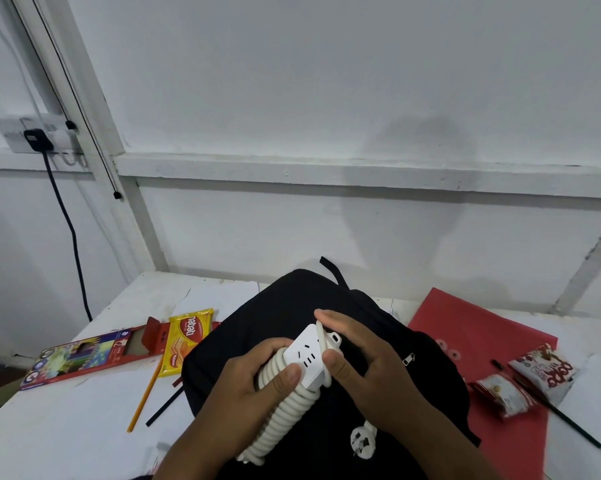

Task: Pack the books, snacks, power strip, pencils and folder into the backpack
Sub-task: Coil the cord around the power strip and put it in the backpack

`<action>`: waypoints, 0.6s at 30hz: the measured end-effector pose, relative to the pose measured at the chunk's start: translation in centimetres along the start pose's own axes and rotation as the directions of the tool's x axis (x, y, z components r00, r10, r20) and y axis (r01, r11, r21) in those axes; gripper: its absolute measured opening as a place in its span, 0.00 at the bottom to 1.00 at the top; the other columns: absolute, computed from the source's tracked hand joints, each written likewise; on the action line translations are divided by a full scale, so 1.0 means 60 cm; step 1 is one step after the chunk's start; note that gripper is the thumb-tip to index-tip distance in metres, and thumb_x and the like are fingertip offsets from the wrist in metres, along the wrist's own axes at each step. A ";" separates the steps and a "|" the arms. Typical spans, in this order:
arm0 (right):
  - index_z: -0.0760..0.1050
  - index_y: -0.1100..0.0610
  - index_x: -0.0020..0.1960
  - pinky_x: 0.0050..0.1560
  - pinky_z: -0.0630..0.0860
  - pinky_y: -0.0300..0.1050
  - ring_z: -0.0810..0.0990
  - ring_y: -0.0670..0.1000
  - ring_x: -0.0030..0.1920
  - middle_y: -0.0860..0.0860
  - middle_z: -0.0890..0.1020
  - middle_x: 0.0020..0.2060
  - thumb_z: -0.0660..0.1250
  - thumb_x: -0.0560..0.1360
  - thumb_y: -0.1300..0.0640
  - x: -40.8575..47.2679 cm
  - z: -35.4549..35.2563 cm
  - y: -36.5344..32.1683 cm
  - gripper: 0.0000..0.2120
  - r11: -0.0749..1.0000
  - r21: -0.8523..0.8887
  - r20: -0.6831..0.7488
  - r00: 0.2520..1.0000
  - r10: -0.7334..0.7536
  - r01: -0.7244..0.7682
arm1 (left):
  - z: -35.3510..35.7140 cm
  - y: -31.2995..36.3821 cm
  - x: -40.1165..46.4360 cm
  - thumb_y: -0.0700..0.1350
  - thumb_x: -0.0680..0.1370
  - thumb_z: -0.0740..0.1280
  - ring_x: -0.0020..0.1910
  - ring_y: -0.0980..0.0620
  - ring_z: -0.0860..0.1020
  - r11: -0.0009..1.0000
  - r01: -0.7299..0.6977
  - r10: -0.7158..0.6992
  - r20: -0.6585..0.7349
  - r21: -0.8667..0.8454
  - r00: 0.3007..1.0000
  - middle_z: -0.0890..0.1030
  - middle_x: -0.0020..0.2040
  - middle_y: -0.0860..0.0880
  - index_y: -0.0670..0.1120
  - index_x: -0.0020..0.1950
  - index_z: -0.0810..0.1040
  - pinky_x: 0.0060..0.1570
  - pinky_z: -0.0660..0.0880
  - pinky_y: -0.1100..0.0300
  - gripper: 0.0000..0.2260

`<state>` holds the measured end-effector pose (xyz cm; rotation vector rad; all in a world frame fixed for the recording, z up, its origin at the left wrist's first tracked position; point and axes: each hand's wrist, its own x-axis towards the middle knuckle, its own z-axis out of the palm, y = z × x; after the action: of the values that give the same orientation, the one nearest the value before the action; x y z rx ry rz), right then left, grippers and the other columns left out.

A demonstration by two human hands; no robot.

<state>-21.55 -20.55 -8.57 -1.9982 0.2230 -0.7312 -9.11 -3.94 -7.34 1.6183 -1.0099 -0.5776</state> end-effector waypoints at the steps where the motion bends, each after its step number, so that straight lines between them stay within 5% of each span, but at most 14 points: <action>1: 0.73 0.50 0.70 0.67 0.67 0.31 0.71 0.40 0.70 0.36 0.75 0.67 0.63 0.76 0.36 0.000 0.001 0.000 0.27 1.000 -0.003 -0.007 1.000 -0.006 0.006 | 0.000 -0.001 0.000 0.65 0.74 0.66 0.52 0.49 0.84 1.000 0.006 -0.006 0.006 -0.006 1.000 0.85 0.52 0.50 0.60 0.58 0.79 0.51 0.80 0.56 0.16; 5: 0.73 0.47 0.70 0.68 0.68 0.35 0.71 0.42 0.70 0.37 0.75 0.67 0.62 0.77 0.36 -0.001 0.006 0.001 0.26 1.000 -0.003 -0.009 0.999 -0.031 0.031 | 0.003 -0.004 0.000 0.64 0.75 0.67 0.50 0.47 0.84 1.000 0.020 -0.019 0.024 -0.024 1.000 0.85 0.51 0.47 0.56 0.60 0.80 0.51 0.81 0.48 0.18; 10: 0.73 0.48 0.69 0.66 0.72 0.39 0.75 0.45 0.68 0.39 0.77 0.65 0.64 0.77 0.37 -0.001 0.011 -0.005 0.24 0.998 0.038 0.013 0.999 -0.052 0.052 | 0.007 -0.001 0.001 0.62 0.75 0.68 0.51 0.47 0.84 1.000 0.005 -0.004 0.009 -0.029 1.000 0.85 0.52 0.48 0.57 0.59 0.80 0.51 0.81 0.53 0.16; 15: 0.68 0.48 0.72 0.62 0.75 0.41 0.78 0.46 0.64 0.40 0.79 0.62 0.64 0.74 0.32 -0.001 0.009 -0.004 0.32 0.996 0.088 0.087 0.996 0.028 -0.035 | 0.010 -0.006 -0.001 0.64 0.70 0.70 0.50 0.49 0.84 0.999 -0.014 0.010 -0.078 -0.047 0.997 0.85 0.51 0.49 0.62 0.58 0.76 0.49 0.80 0.58 0.19; 18: 0.63 0.50 0.72 0.51 0.78 0.39 0.83 0.46 0.53 0.40 0.82 0.52 0.66 0.70 0.29 -0.006 0.014 -0.001 0.39 0.975 0.181 0.099 0.988 0.115 -0.131 | 0.014 -0.008 -0.001 0.65 0.67 0.71 0.48 0.49 0.85 0.997 -0.006 -0.003 -0.128 -0.071 0.992 0.86 0.48 0.49 0.64 0.59 0.72 0.47 0.80 0.59 0.22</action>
<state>-21.38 -19.75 -8.97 -1.8152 0.2160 -0.5629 -9.66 -4.32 -8.06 1.5707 -0.8858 -0.4968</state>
